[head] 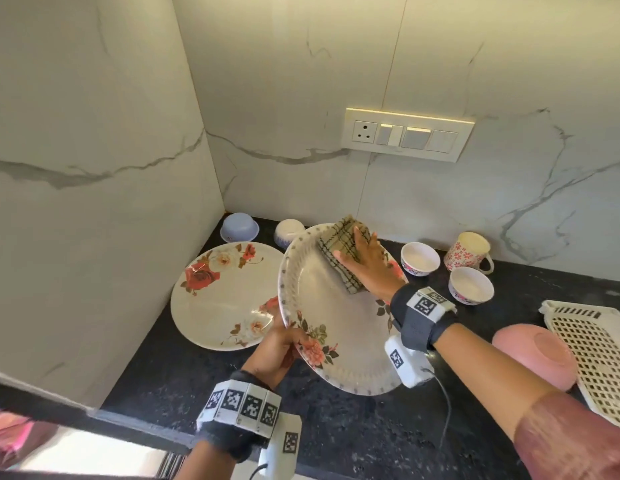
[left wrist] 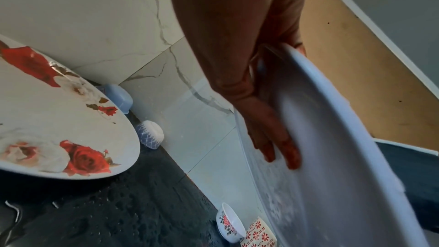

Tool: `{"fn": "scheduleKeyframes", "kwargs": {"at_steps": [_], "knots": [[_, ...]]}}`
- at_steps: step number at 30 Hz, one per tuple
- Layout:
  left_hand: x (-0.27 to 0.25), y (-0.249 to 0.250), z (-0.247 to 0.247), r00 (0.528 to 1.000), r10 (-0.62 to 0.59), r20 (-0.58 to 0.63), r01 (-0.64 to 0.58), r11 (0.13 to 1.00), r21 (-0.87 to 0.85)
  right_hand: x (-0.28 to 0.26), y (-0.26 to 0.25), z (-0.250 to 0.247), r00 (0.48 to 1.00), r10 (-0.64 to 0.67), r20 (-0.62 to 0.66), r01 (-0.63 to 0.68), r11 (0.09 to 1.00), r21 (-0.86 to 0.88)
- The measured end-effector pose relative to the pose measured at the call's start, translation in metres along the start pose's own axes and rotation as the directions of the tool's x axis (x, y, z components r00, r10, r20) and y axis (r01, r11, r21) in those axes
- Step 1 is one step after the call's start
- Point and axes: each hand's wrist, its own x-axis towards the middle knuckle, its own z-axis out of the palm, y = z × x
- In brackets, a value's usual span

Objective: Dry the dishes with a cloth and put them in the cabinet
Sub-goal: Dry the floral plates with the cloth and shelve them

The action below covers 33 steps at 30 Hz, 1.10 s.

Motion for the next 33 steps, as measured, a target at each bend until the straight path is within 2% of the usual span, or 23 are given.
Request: {"fn": "scheduleKeyframes", "kwargs": {"at_steps": [3,7,11,15,19,23,25,30,33], "knots": [[-0.001,0.004,0.002,1.0,0.008,0.019,-0.009,0.999,0.032,0.001,-0.018,0.012,0.996,-0.034,-0.079,0.032,0.999,-0.033],[-0.004,0.017,0.005,0.998,0.03,0.049,-0.032,0.998,0.061,-0.001,-0.042,0.024,0.979,-0.157,-0.132,0.159,0.987,0.006],[-0.008,0.03,0.004,0.998,0.035,0.053,-0.042,0.99,0.137,-0.005,-0.054,0.039,0.958,-0.282,-0.057,0.286,0.954,0.09],[-0.011,0.037,0.0,0.994,0.067,0.088,-0.082,0.981,0.176,-0.018,-0.059,0.054,0.876,-0.483,0.013,0.48,0.873,0.082],[-0.015,0.041,-0.007,0.984,0.112,0.136,-0.134,0.977,0.168,-0.036,-0.061,0.056,0.841,-0.519,0.152,0.499,0.853,0.152],[-0.015,0.041,-0.018,0.986,0.144,0.081,-0.147,0.988,0.04,-0.045,-0.054,0.069,0.769,-0.6,0.222,0.596,0.798,0.092],[-0.017,0.04,-0.023,0.987,0.137,0.085,-0.131,0.989,-0.064,-0.048,-0.05,0.071,0.755,-0.61,0.241,0.614,0.786,0.066],[-0.018,0.036,-0.025,0.99,0.138,0.032,-0.12,0.938,-0.324,-0.069,-0.038,0.067,0.696,-0.638,0.328,0.685,0.727,-0.04],[-0.019,0.034,-0.019,1.0,-0.003,-0.019,-0.003,0.949,-0.315,-0.083,-0.02,0.069,0.668,-0.68,0.303,0.733,0.671,-0.112]]}}
